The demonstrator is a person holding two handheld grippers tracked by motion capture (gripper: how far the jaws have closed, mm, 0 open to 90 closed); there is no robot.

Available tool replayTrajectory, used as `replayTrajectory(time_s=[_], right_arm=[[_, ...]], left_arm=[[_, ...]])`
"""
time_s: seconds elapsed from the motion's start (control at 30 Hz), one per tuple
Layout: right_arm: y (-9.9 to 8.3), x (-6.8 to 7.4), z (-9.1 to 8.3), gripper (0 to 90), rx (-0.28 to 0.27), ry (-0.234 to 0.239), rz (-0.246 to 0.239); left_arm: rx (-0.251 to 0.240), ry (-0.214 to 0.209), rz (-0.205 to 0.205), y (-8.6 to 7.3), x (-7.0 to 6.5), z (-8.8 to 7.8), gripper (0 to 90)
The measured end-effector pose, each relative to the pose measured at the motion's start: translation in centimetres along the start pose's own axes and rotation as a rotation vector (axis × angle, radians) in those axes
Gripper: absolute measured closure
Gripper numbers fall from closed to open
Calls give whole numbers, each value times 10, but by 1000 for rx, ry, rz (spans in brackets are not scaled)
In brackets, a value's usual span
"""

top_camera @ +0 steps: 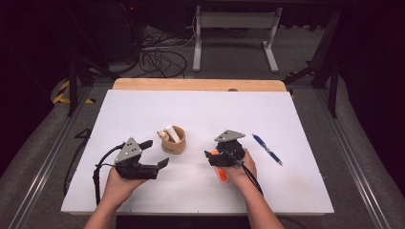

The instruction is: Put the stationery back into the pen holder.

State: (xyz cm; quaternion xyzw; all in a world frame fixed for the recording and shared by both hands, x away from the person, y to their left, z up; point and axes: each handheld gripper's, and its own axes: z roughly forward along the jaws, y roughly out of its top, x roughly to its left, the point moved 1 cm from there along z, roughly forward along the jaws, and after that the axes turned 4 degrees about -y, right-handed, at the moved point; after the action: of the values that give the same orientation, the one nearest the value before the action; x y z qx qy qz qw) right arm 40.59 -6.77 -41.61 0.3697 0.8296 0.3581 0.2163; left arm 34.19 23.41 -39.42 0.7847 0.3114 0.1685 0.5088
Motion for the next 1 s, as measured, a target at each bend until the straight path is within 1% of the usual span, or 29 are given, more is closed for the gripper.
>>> replayTrajectory(time_s=[0.03,0.07,0.1,0.13,0.17,0.2,0.27,0.3,0.33,0.4,0.5,0.53,0.57,0.77,0.8,0.83,0.9,1.0], right_arm=[[0,1,1,345,13,4,-2],[0,2,2,357,26,7,-6],[-1,3,3,359,34,8,-7],[-1,3,4,363,42,4,-8],[-1,3,4,369,44,1,-6],[-1,2,4,375,47,-2,-7],[-3,1,4,390,52,-3,-6],[-4,1,4,396,56,-1,-3],[-4,0,3,404,58,1,3],[-5,0,3,418,58,1,8],[-6,1,4,443,73,8,13],[-7,1,4,449,79,10,17],[-7,1,5,454,81,9,19],[-9,2,7,486,108,14,30],[-10,3,8,489,117,14,30],[-10,3,9,496,121,14,27],[-11,5,11,512,137,17,22],[-10,6,12,525,150,9,16]], left_arm=[[-5,8,8,1,1,-1,133],[-8,11,8,1,2,-2,133],[-8,7,-9,1,1,-2,133],[-7,9,-2,1,2,-2,133],[-8,8,-7,1,2,-2,133],[-8,8,-1,1,2,-1,133],[-5,3,-4,2,1,1,133],[-5,5,9,3,1,2,133],[-8,-3,0,4,0,3,133],[-7,-4,13,4,0,3,133],[-6,-9,4,4,0,3,133],[-7,-8,9,4,0,4,133],[-7,-12,1,4,-1,4,133],[-5,-12,7,4,0,5,134],[-8,-9,14,4,1,6,133],[-8,-12,10,4,0,6,133],[-7,-10,17,4,0,6,133],[-2,-18,8,4,-1,6,134]])
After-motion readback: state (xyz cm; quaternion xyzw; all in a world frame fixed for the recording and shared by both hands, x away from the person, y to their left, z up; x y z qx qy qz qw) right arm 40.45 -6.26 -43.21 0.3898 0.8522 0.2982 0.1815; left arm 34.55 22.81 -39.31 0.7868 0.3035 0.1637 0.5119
